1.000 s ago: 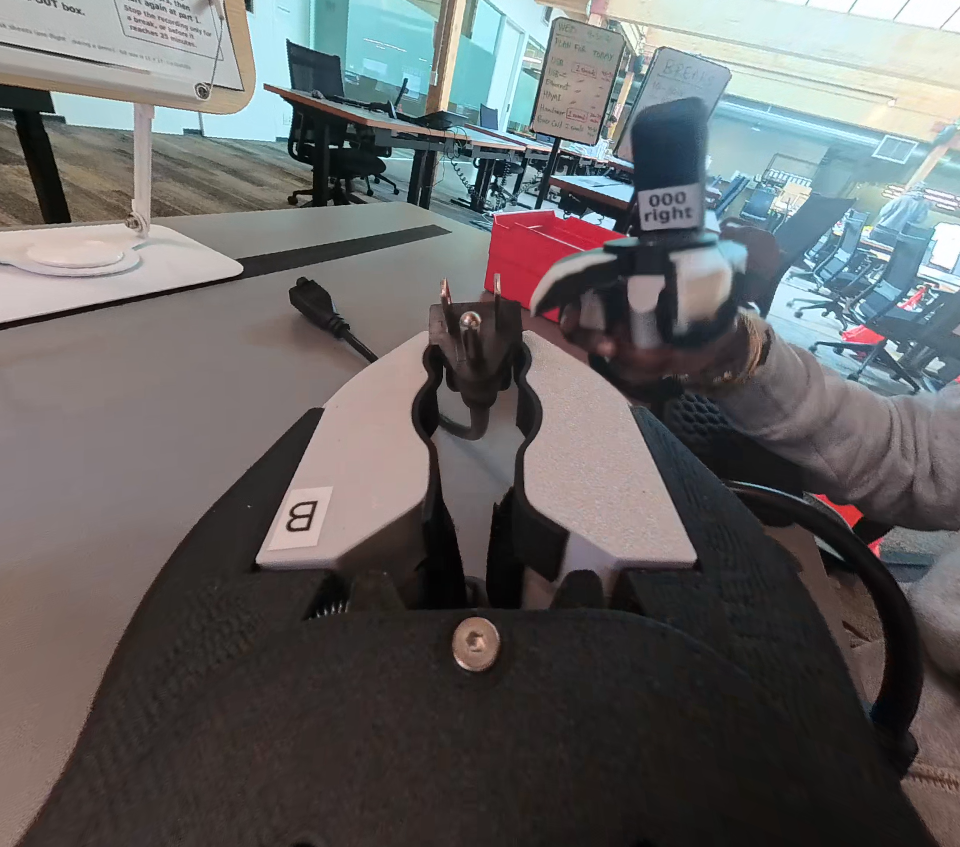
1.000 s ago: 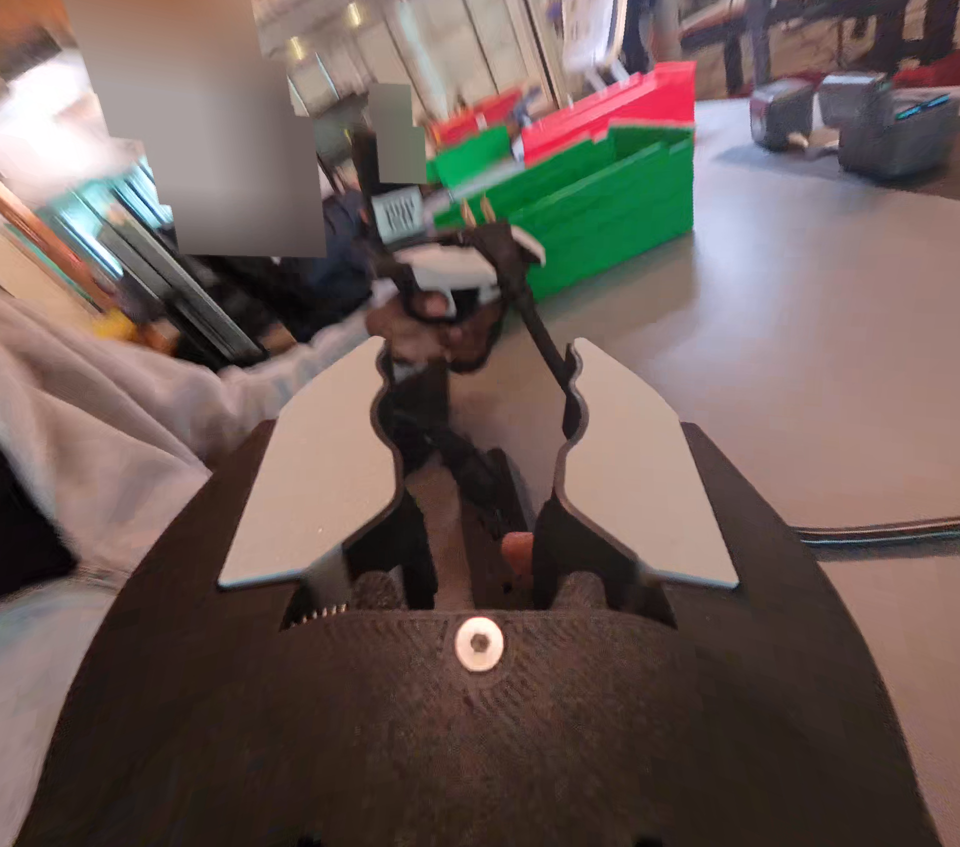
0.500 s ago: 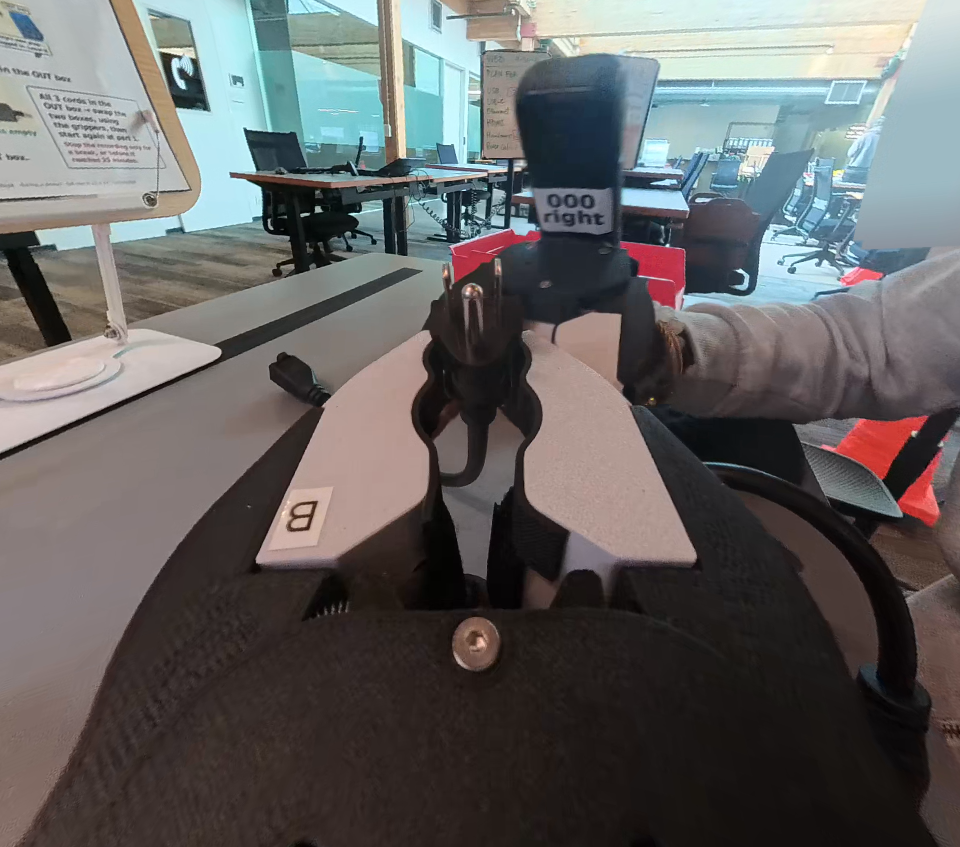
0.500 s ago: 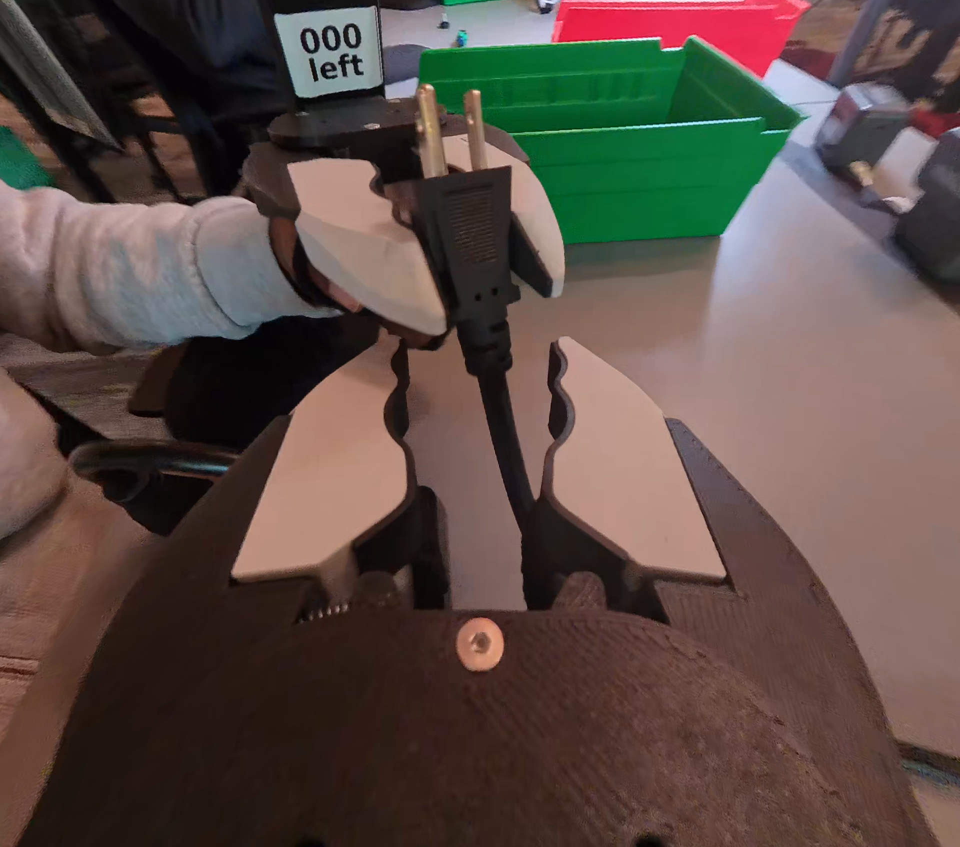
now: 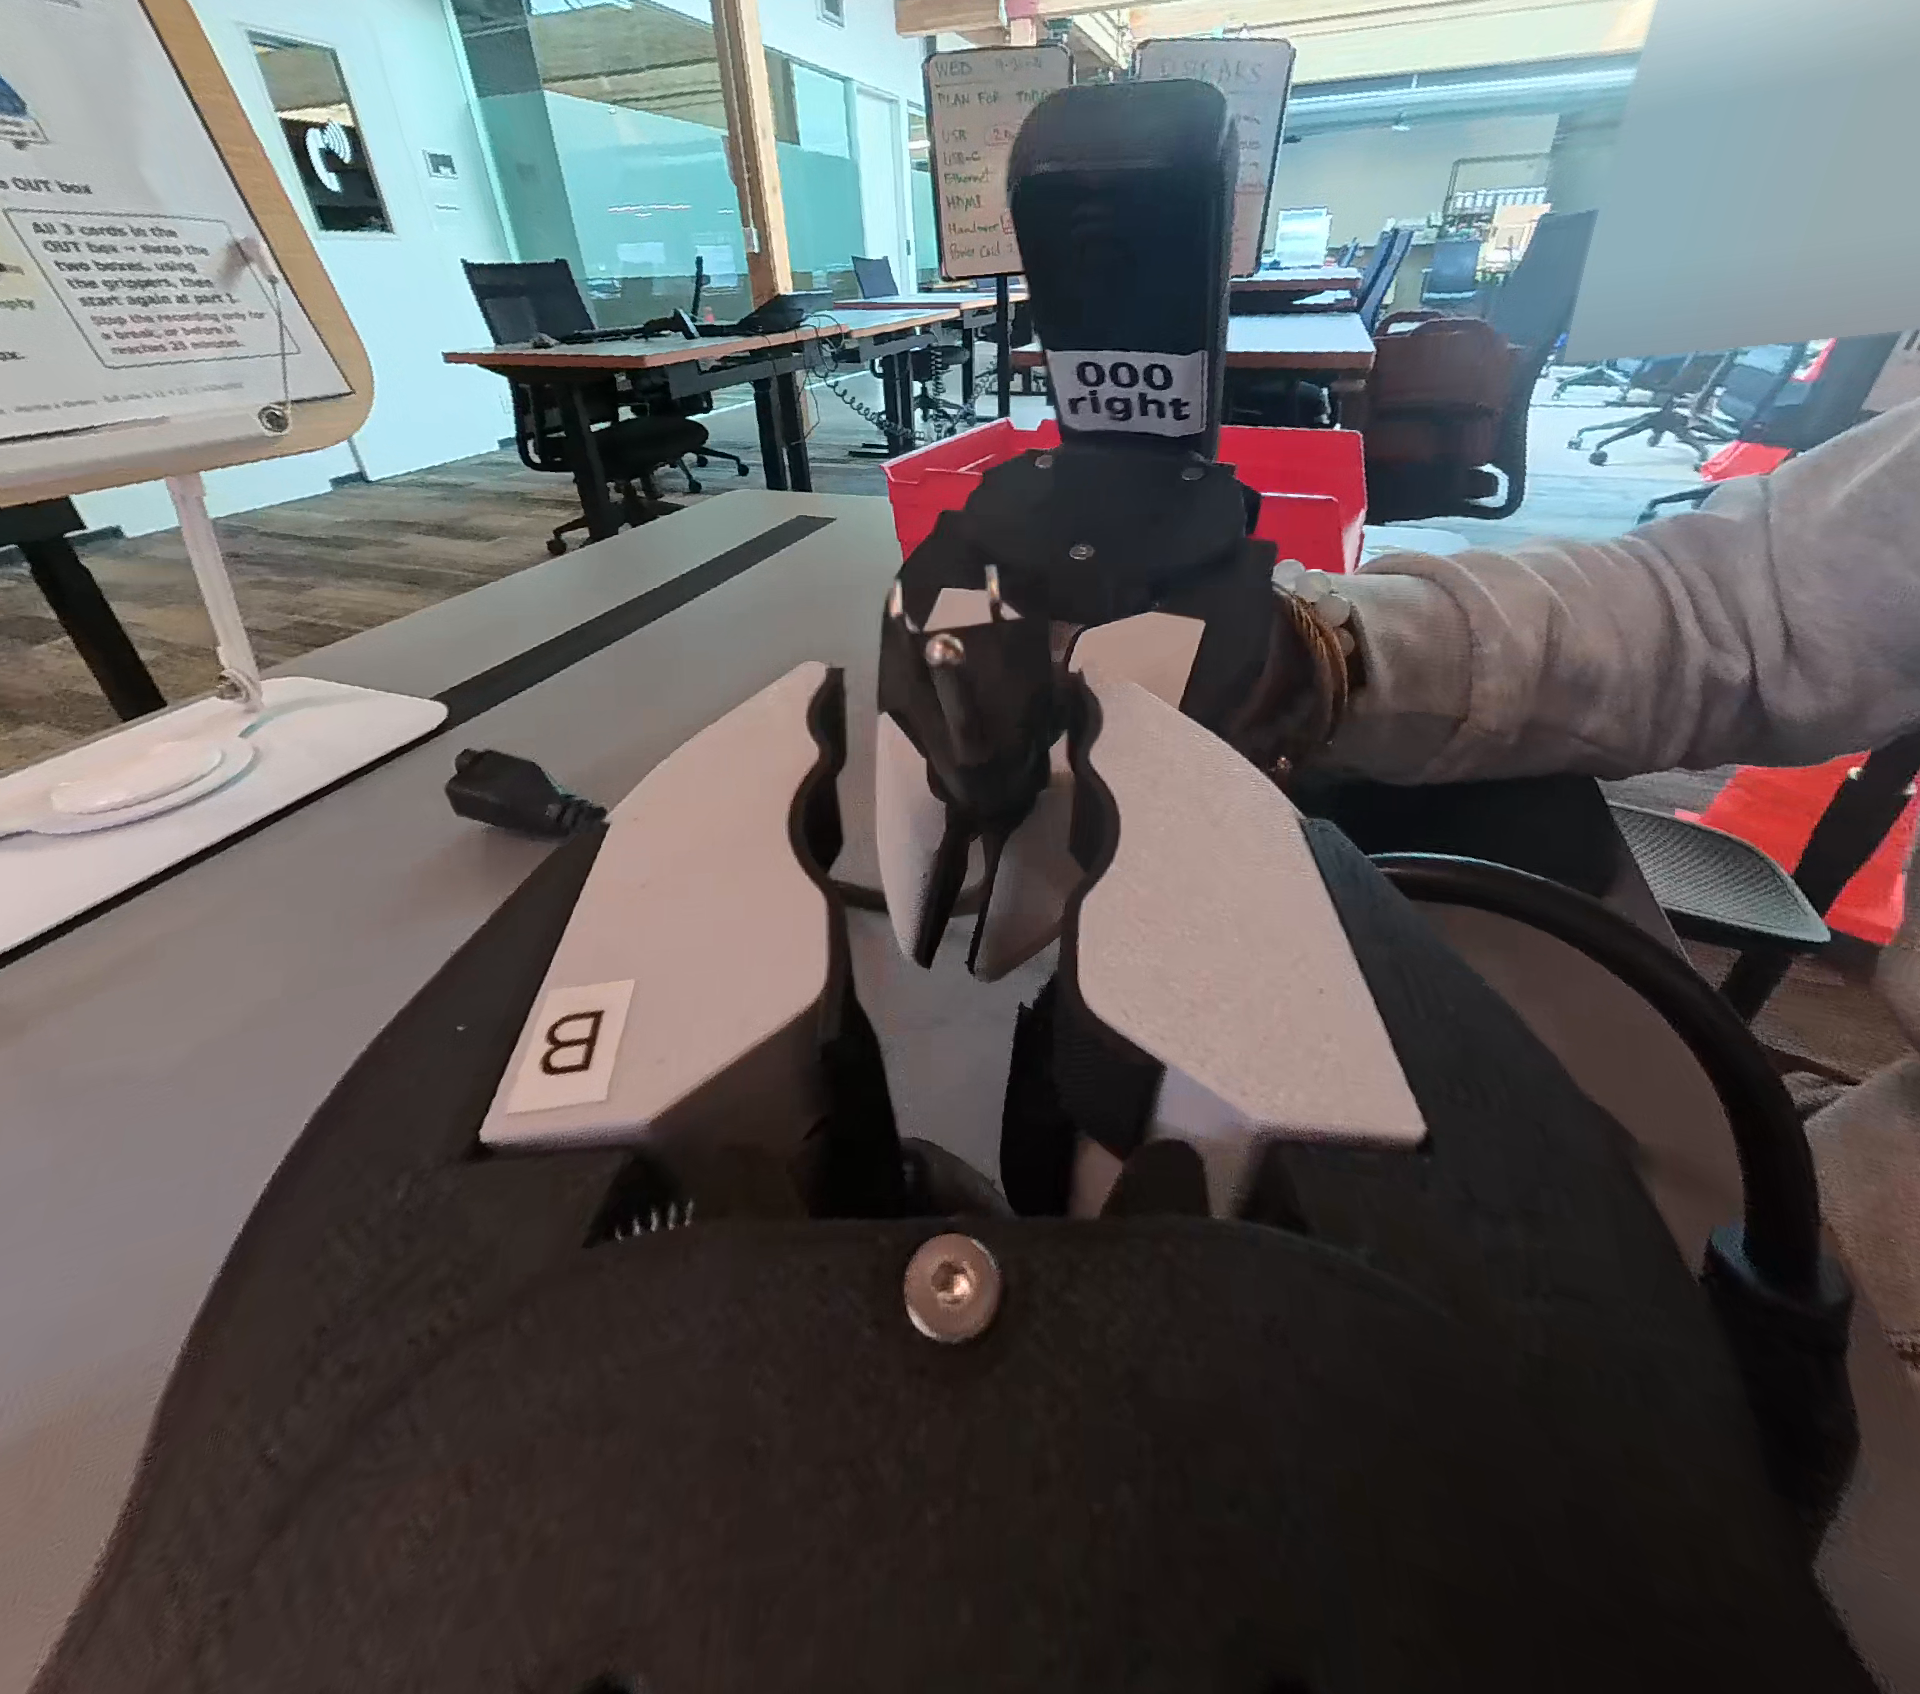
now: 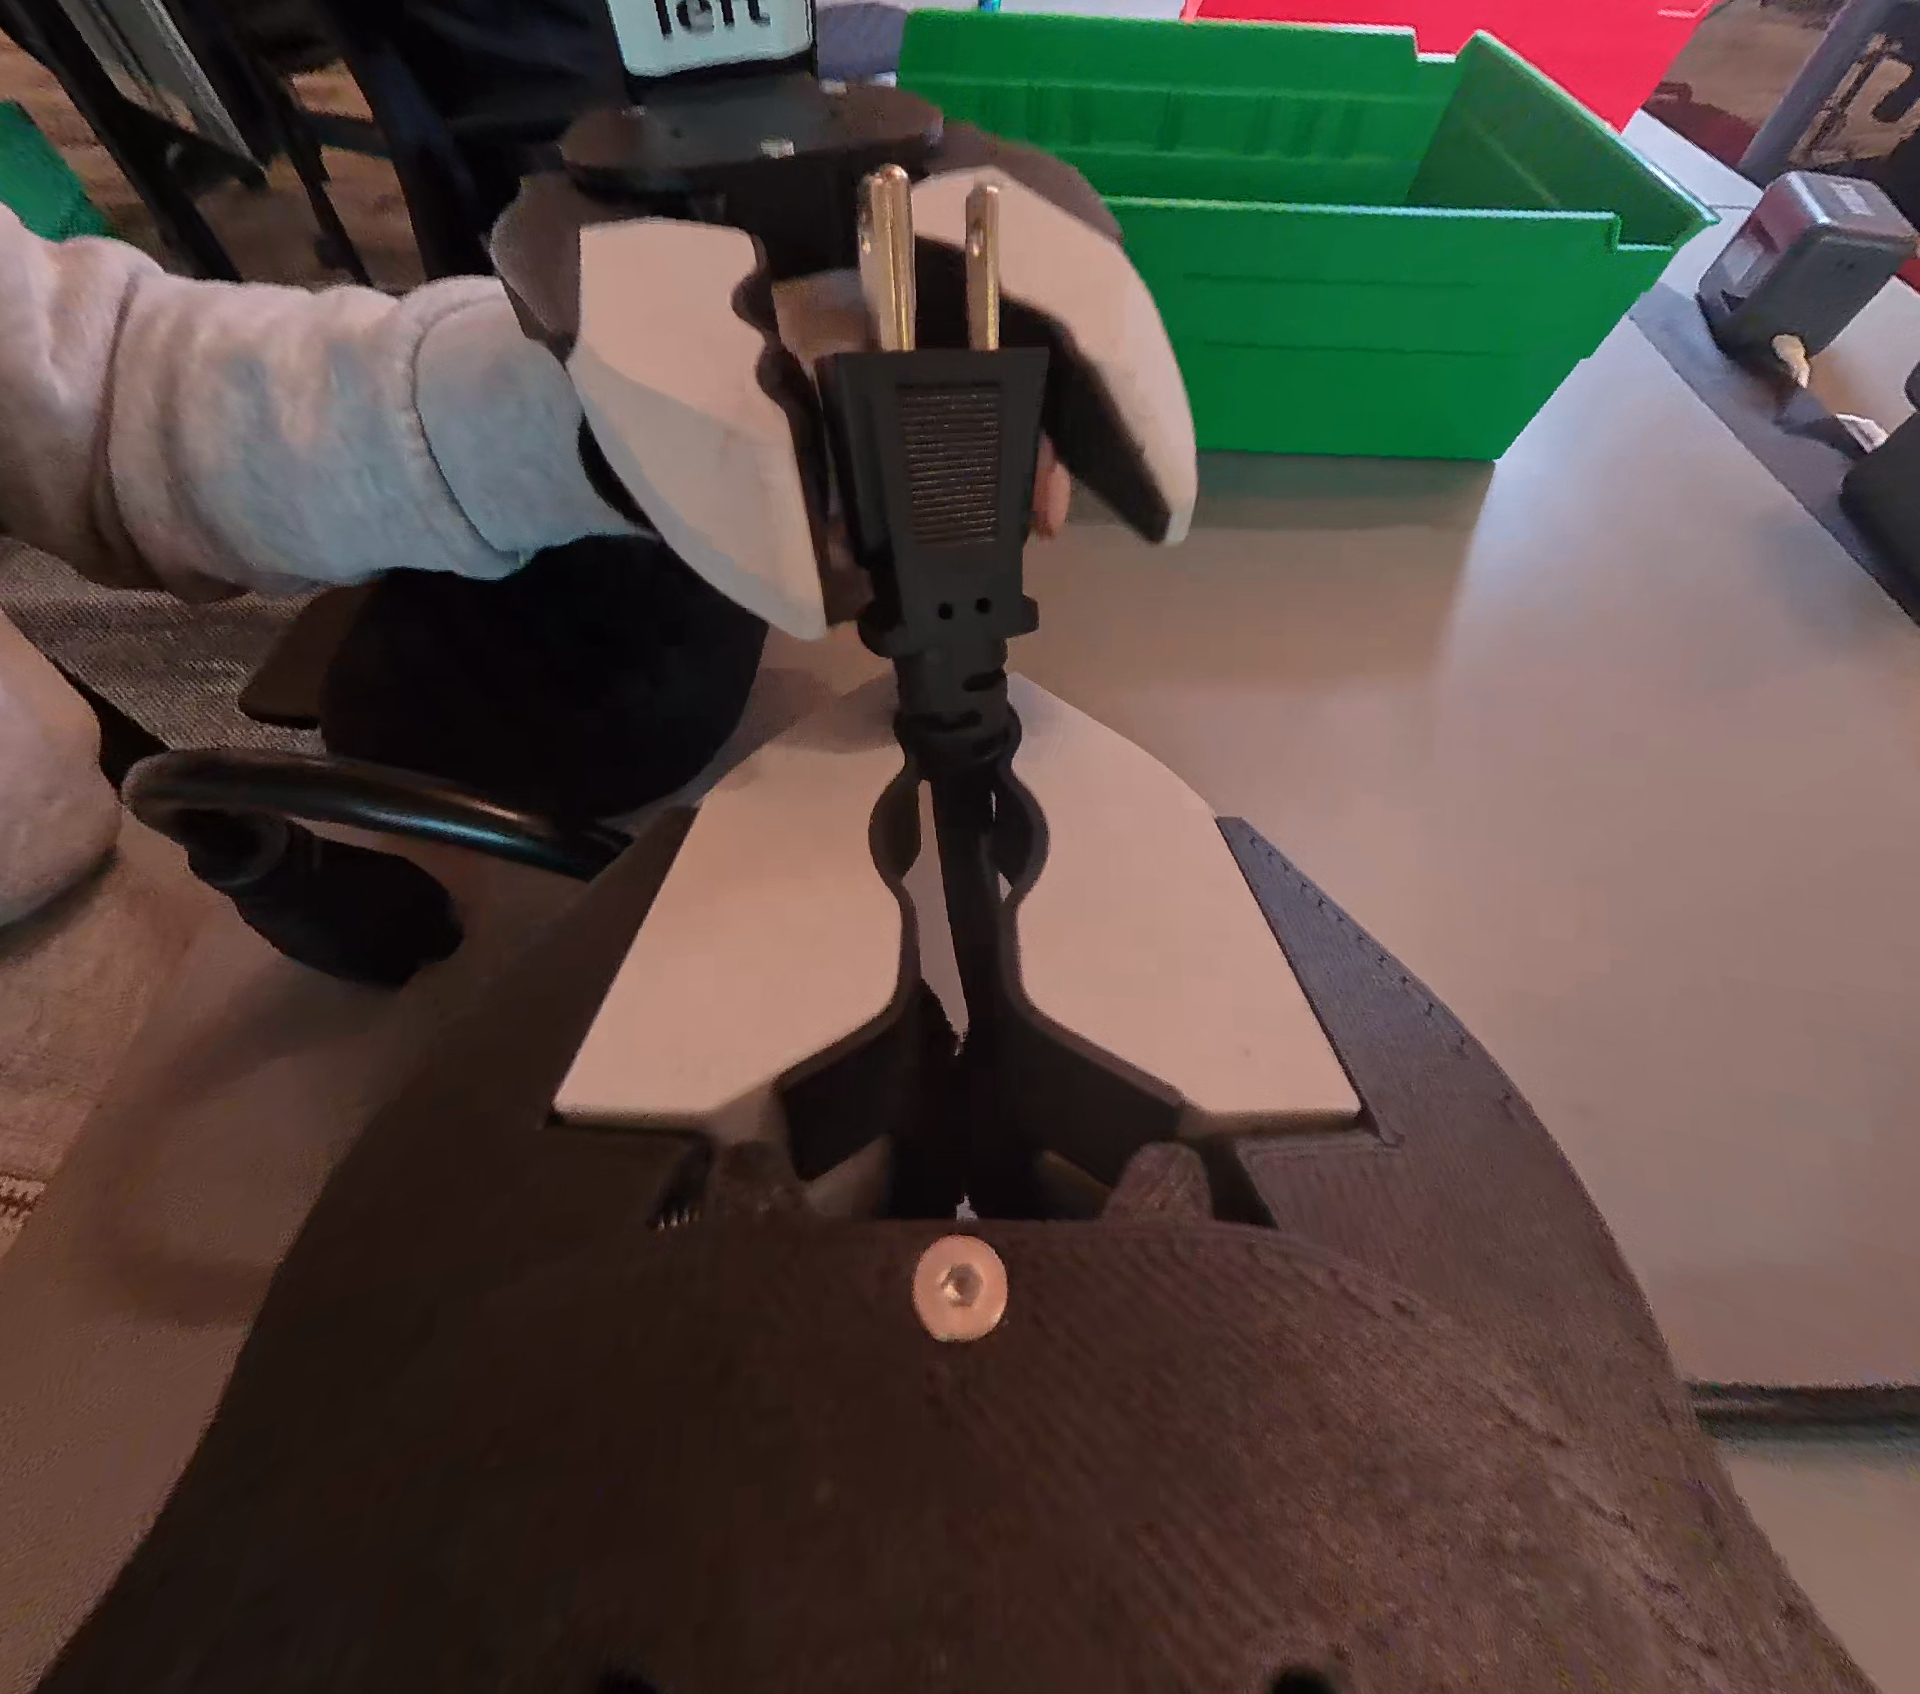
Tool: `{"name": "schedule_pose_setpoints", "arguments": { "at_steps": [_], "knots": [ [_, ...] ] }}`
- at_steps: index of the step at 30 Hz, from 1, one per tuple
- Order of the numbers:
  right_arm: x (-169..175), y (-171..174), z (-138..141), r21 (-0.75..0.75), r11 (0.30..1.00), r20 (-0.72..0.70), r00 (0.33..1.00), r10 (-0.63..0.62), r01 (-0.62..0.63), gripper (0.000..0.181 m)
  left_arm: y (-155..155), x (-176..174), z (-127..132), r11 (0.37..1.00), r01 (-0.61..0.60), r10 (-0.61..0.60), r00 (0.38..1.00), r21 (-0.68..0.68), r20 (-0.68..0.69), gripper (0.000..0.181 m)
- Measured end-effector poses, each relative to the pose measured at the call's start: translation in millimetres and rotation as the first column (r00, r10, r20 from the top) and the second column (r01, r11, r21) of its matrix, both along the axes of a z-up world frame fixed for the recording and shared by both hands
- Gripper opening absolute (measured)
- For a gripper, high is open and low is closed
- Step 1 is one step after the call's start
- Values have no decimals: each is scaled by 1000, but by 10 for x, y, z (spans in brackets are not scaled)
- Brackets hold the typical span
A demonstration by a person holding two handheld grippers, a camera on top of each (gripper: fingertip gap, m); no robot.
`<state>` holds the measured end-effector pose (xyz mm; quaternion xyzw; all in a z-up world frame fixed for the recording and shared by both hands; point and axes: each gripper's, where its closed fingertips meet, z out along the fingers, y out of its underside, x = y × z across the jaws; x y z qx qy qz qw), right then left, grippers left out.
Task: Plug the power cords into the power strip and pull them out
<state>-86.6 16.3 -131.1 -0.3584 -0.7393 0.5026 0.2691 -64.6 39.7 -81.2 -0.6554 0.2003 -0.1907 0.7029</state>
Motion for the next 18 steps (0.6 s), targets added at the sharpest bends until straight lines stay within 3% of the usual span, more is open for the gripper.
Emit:
{"name": "schedule_pose_setpoints", "arguments": {
  "at_steps": [7, 18],
  "knots": [
    [49, 87, -69, 105, 994, 33, 999, -31, 28, 9, -21, 16, -45, 999, 12, -13, 1000, -51, -19, 28],
    [105, 23, -79, 26, 999, 15, 1000, 25, -25, 10, -56, 92, -68, 999, 46, -48, 996, -21, -76, 27]
  ]
}}
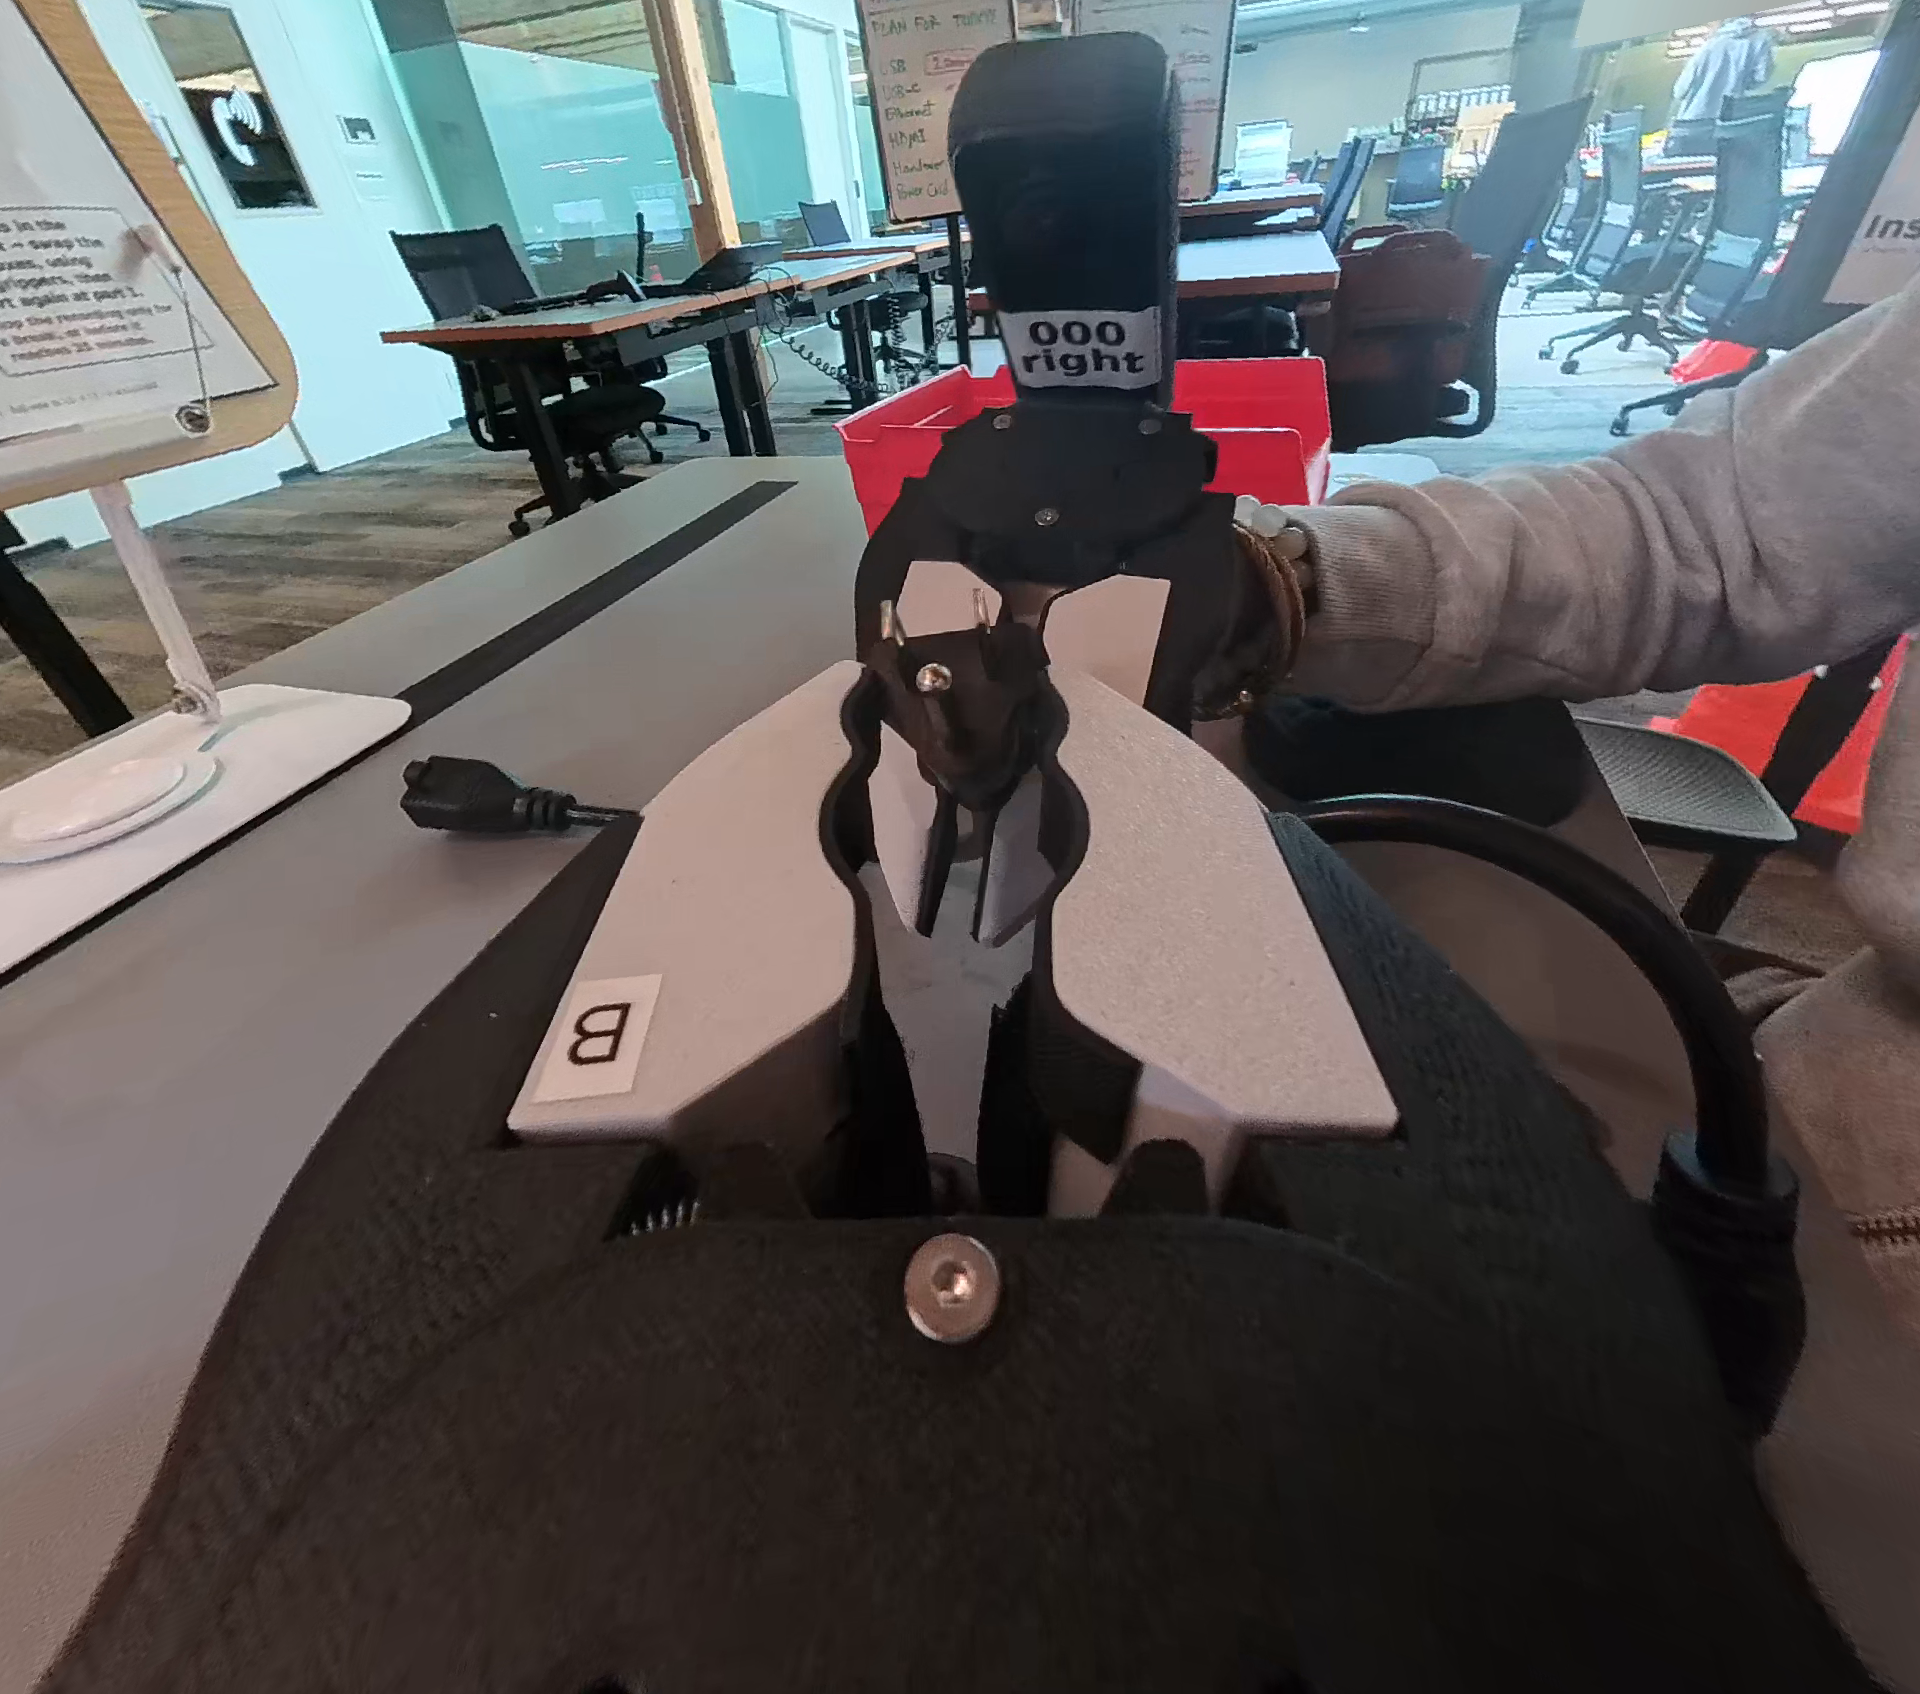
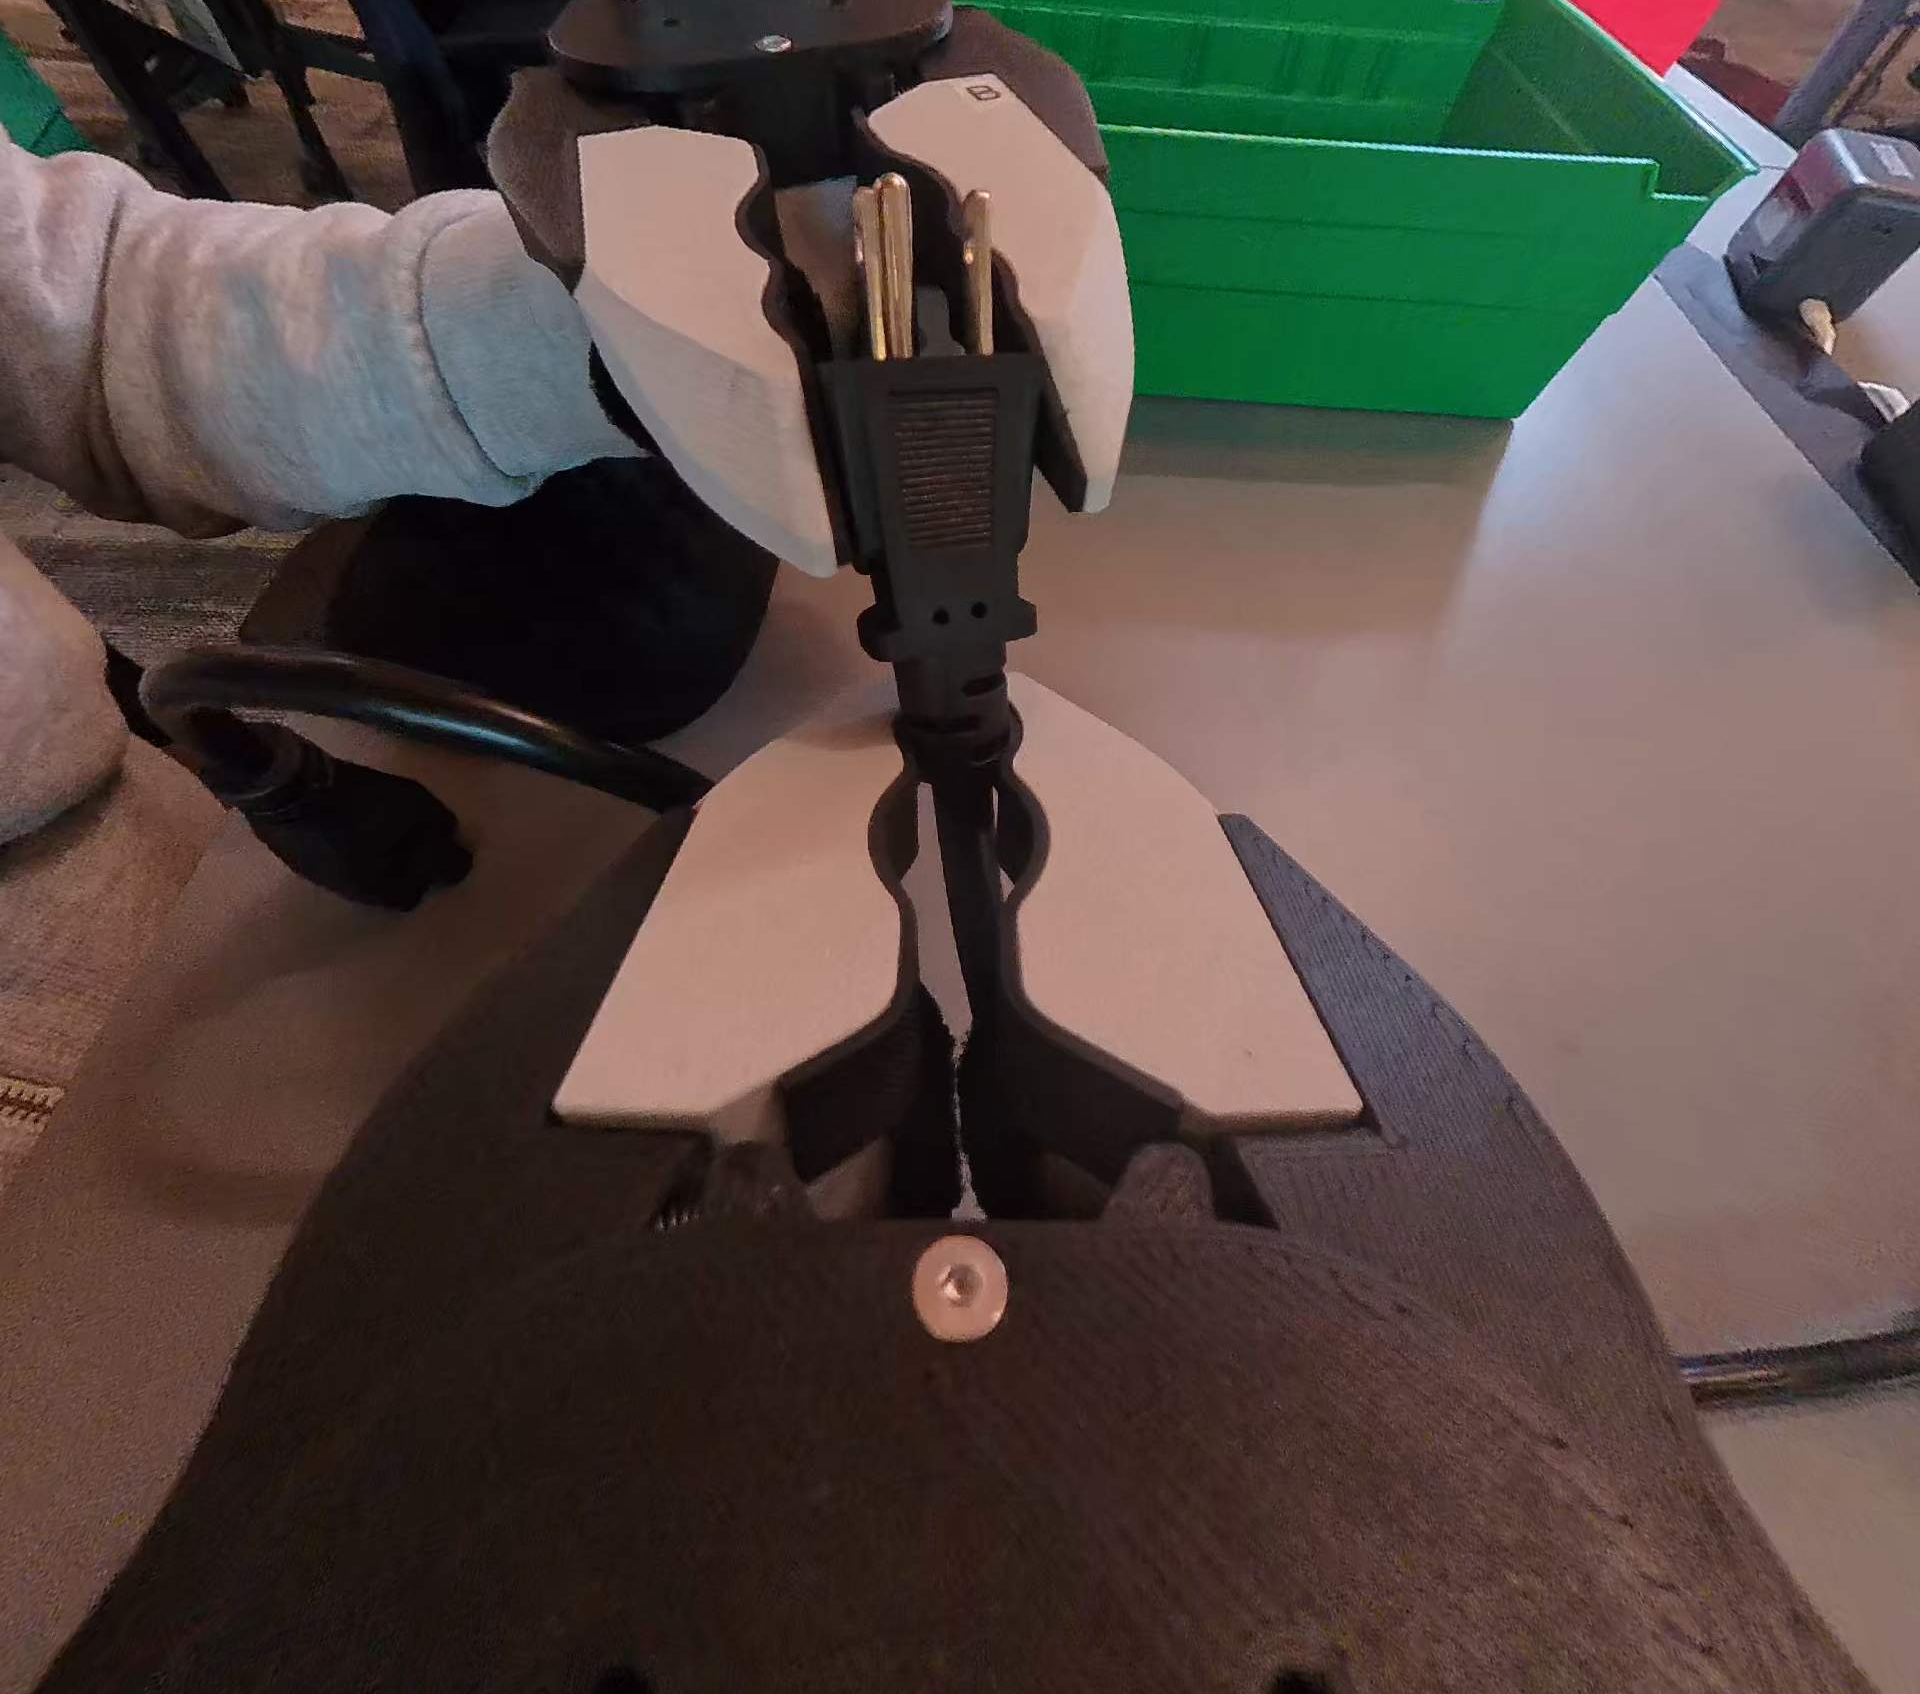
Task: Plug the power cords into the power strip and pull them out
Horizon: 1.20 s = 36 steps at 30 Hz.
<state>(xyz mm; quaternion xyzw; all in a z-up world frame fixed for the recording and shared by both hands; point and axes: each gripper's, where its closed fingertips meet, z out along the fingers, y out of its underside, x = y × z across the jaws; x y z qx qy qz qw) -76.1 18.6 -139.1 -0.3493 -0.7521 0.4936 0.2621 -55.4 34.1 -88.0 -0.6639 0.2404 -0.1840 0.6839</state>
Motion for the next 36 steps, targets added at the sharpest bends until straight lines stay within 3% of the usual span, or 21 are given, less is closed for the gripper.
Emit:
{"name": "schedule_pose_setpoints", "arguments": {
  "at_steps": [2, 9, 13, 20, 36],
  "knots": [
    [23, -41, 34, -38, 999, -16, 999, 35, -35, 11, -15, 30, -1, 1000, 17, -17, 1000, 8, -12, 28],
    [88, -247, 147, -146, 973, -73, 982, 172, -181, 40, -56, 165, -34, 997, 75, -73, 995, 27, -71, 27],
    [85, -310, 200, -206, 955, -96, 976, 197, -213, 28, -74, 197, -28, 995, 94, -91, 993, 36, -70, 27],
    [125, -297, 122, -115, 973, -21, 980, 200, -201, 28, -95, 225, -61, 994, 111, -108, 990, 25, -90, 28],
    [187, -225, 120, -172, 961, 21, 975, 223, -216, 28, -42, 237, -100, 995, 99, -100, 995, -27, -27, 26]
  ]
}}
